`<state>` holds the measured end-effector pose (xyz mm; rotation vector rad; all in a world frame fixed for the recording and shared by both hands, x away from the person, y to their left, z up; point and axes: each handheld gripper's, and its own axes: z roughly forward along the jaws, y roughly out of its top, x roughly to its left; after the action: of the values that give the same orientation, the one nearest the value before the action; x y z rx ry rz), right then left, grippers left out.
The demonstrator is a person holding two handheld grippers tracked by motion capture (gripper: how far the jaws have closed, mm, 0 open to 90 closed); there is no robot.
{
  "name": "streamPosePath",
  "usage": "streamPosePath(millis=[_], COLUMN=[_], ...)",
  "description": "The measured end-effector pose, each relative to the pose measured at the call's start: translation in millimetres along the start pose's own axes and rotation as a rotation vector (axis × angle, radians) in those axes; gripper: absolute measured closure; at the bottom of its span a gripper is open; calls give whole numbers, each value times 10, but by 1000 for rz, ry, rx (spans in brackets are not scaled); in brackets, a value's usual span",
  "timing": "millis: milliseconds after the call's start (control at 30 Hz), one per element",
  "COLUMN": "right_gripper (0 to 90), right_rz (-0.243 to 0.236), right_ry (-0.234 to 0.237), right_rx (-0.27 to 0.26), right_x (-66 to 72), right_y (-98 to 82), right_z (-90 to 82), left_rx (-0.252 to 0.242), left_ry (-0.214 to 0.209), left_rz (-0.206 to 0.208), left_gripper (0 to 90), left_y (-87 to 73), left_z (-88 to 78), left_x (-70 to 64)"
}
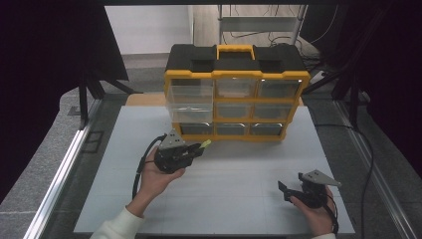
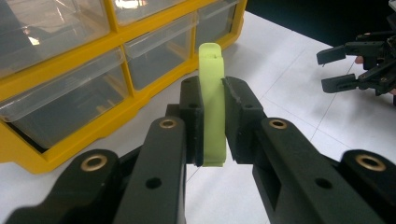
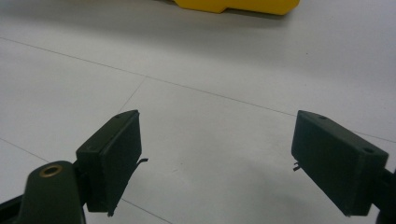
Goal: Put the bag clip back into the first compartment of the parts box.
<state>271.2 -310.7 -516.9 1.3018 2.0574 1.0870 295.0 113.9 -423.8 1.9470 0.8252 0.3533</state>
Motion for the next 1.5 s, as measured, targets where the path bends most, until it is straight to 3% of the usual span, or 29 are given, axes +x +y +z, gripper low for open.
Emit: streamPosePath(millis=[1500], right_gripper=[161], right_rz=[5], right_ry=[1], right_rx=[-13], right_x=[2], right_y=[8], right_z=[-24], left_rx=[-75], left_ry=[28], left_rz=[14], left_gripper=[782], left_y=[217], left_z=[-169], left_x=[17])
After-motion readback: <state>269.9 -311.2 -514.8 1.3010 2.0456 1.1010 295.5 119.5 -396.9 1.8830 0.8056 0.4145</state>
